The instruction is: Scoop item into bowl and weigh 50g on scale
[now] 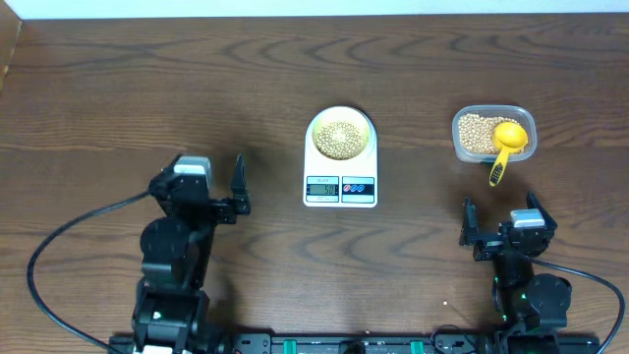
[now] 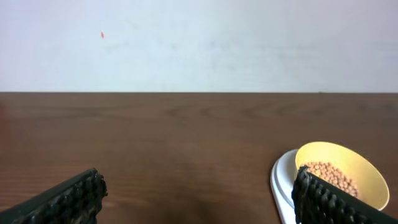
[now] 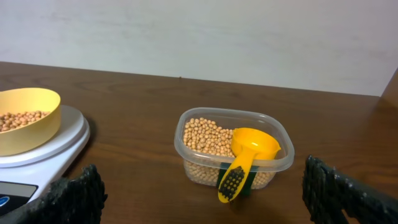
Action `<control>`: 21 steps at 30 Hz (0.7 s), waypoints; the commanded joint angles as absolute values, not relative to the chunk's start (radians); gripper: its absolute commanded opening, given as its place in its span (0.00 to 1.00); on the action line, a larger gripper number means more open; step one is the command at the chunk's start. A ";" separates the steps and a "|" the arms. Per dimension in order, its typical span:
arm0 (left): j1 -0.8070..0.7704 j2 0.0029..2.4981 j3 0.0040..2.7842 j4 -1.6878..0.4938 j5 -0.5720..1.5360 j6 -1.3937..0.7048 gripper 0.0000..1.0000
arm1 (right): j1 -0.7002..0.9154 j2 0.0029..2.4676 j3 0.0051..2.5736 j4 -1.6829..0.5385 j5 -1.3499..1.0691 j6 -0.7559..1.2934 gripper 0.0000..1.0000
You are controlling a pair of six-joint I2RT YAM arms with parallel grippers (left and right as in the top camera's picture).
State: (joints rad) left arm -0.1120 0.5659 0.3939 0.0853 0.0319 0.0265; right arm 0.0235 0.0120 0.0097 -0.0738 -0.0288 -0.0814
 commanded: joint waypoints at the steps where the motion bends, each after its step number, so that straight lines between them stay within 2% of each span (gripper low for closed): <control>1: -0.104 0.520 0.331 0.138 0.044 0.021 0.98 | 0.020 0.006 0.006 -0.075 -0.021 -0.086 0.99; 7: -0.064 0.443 0.219 0.279 0.045 0.020 0.98 | 0.020 0.006 0.006 -0.075 -0.021 -0.086 0.99; 21: 0.003 0.285 0.114 0.298 0.051 0.021 0.98 | 0.020 0.006 0.006 -0.075 -0.021 -0.086 0.99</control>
State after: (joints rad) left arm -0.0154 0.3164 0.1242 0.2913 0.0463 0.0257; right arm 0.0235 0.0120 0.0097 -0.0738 -0.0288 -0.0814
